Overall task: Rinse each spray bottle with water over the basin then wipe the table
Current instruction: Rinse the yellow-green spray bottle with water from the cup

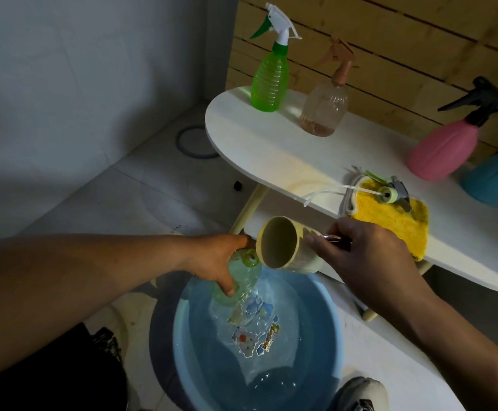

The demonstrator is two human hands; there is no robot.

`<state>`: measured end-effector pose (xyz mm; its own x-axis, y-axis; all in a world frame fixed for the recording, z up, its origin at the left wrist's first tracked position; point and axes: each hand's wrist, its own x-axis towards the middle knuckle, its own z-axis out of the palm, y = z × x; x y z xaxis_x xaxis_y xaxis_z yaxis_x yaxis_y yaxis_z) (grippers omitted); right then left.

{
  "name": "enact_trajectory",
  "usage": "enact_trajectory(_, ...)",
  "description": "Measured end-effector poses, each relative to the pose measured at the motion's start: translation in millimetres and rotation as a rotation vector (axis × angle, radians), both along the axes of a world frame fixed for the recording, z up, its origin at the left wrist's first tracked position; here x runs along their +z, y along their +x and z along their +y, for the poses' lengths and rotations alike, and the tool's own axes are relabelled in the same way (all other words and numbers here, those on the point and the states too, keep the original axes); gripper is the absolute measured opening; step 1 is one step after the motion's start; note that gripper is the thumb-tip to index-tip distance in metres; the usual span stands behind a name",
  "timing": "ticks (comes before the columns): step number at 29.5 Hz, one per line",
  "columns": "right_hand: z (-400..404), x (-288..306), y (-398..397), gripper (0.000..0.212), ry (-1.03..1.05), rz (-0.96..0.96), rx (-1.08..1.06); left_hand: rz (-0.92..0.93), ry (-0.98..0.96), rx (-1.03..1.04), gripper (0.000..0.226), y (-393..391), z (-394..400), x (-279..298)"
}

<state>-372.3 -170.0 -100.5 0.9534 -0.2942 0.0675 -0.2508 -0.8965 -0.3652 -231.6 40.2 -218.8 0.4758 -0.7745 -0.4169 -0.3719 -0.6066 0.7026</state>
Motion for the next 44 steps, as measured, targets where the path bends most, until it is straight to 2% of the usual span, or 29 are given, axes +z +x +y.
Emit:
enact_trajectory(4, 0.9, 0.2, -1.3, 0.037, -0.035, -0.015, 0.016, -0.013, 0.005, -0.004, 0.082, -1.5, 0.5, 0.1)
enact_trajectory(17, 10.7, 4.8, -6.6, 0.034, -0.155, -0.079, 0.085, -0.024, 0.035, 0.0, 0.1, -5.5, -0.6, 5.6)
enact_trajectory(44, 13.3, 6.6, -12.6, 0.03, -0.373, -0.203, 0.182, -0.098, 0.064, -0.036, 0.101, 0.3, -5.4, -6.9)
